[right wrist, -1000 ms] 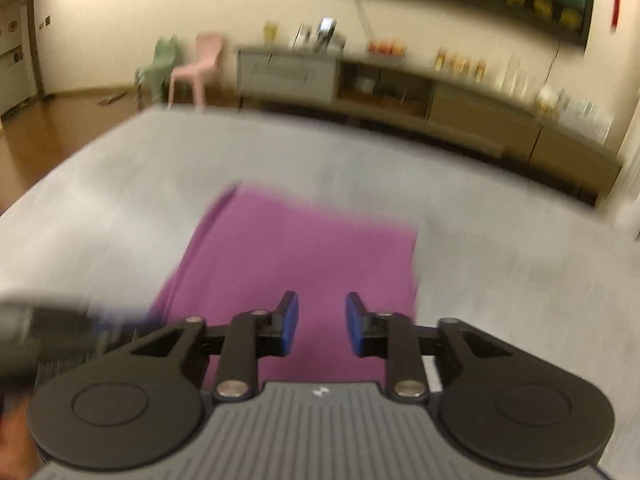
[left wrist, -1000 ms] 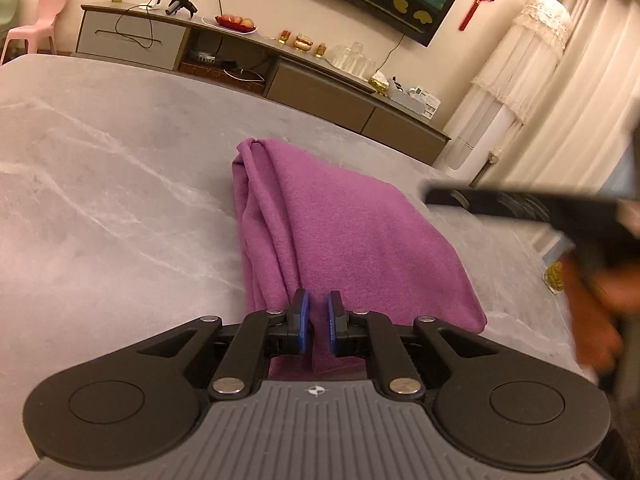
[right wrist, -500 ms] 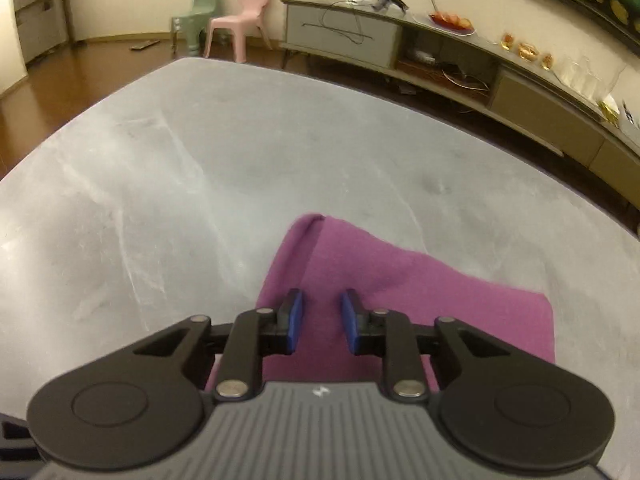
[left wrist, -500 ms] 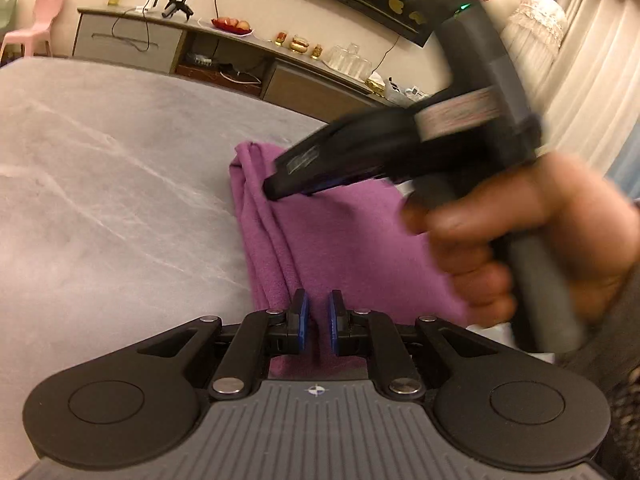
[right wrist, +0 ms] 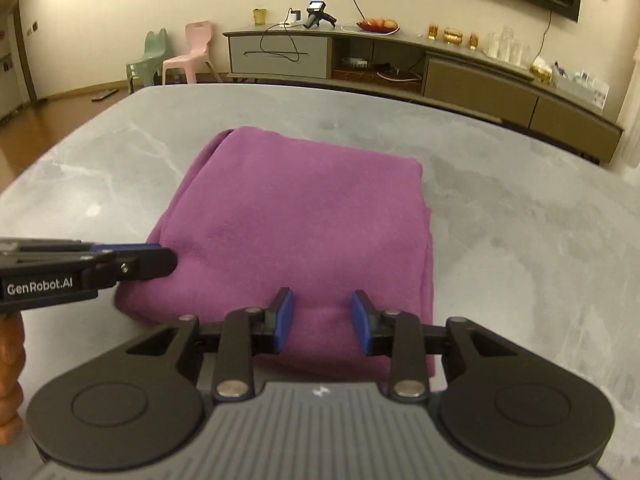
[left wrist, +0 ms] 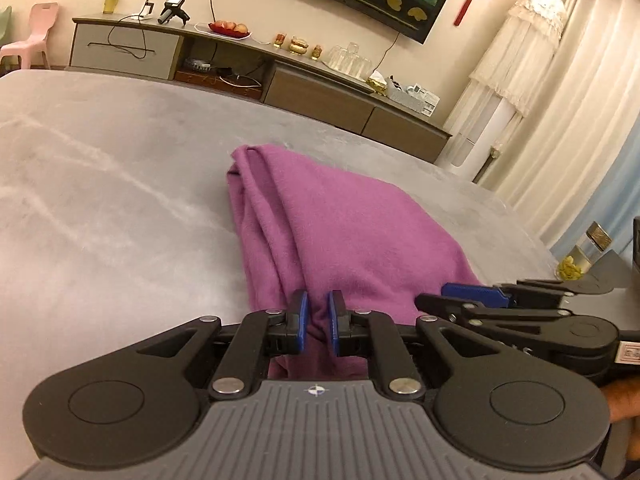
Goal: Fold clothes
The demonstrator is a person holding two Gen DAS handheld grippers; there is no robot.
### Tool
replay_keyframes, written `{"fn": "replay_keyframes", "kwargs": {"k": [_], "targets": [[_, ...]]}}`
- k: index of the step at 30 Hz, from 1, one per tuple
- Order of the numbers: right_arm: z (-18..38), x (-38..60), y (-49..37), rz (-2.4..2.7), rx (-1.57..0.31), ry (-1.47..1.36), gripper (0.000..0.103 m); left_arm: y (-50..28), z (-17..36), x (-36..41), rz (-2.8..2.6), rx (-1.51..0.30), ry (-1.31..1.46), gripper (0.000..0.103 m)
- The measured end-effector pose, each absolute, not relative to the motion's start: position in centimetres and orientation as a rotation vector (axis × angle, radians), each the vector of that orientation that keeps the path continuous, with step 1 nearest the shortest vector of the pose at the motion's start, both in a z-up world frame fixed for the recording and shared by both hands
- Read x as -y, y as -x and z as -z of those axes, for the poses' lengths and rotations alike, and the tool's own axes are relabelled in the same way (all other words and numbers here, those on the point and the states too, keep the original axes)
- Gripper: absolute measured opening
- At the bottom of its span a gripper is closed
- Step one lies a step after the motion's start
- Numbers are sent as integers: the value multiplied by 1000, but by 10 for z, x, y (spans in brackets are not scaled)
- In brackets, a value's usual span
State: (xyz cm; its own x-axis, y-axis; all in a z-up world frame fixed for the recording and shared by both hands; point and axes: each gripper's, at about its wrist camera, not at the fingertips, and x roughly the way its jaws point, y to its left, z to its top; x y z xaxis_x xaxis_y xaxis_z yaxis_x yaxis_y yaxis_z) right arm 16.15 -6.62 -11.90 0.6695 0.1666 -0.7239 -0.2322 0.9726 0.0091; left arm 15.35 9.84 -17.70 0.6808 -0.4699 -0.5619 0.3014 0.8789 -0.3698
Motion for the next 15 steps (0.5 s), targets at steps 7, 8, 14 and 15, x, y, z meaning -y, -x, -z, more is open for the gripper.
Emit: {"fn": "replay_keyframes", "kwargs": {"k": [7, 8, 14, 15], "targets": [[115, 77, -170, -247, -823, 44, 32, -144, 175, -115, 342, -733, 244, 17], [112, 87, -160, -251, -826, 12, 32, -141, 174, -117, 326, -739, 237, 28], [98, 138, -84, -201, -792, -89, 50, -92, 144, -101, 318, -730, 132, 100], [98, 143, -73, -198, -794, -92, 55, -84, 139, -92, 325, -723, 111, 102]]}}
